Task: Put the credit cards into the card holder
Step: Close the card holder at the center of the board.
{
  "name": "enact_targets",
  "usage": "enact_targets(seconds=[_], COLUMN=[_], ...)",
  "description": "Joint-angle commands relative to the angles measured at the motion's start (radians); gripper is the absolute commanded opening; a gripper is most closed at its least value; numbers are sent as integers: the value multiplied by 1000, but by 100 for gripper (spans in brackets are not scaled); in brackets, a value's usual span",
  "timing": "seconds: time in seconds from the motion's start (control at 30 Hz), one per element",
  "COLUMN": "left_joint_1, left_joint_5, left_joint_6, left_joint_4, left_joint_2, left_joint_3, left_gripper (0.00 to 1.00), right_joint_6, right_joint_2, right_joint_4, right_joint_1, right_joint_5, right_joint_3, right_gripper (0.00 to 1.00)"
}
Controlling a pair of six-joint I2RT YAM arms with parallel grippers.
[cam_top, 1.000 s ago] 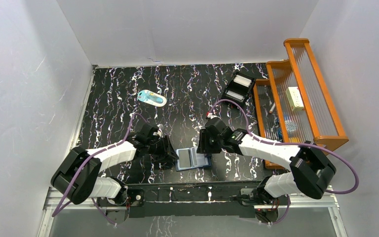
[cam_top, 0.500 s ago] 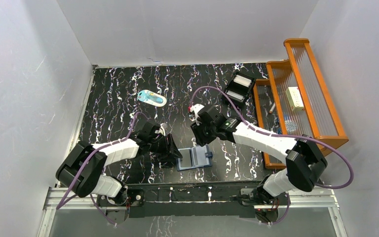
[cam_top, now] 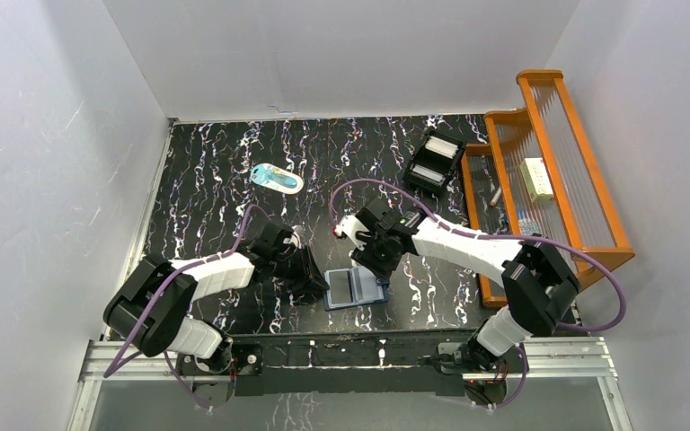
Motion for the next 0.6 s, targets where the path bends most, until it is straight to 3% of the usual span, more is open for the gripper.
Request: enact_targets(seconds=[0.0, 0.33, 0.57], left_joint_1=[0, 0, 0], left_joint_5=[-31, -15, -38], left_joint_6=[-10, -21, -30], left_joint_4=[-30, -5, -27], left_joint_2=[-25, 6, -21], left_joint_3=[-13, -20, -32], left_gripper=[30, 43, 45], right_joint_6=[-145, -229, -266], right_joint_2=[14, 51, 81], right_joint_4=[-62, -21, -5], right_joint_1=[-1, -1, -1], right_joint_5=[-5, -68, -86], right_joint_3=[12, -20, -47], right_gripper=[46, 49, 51])
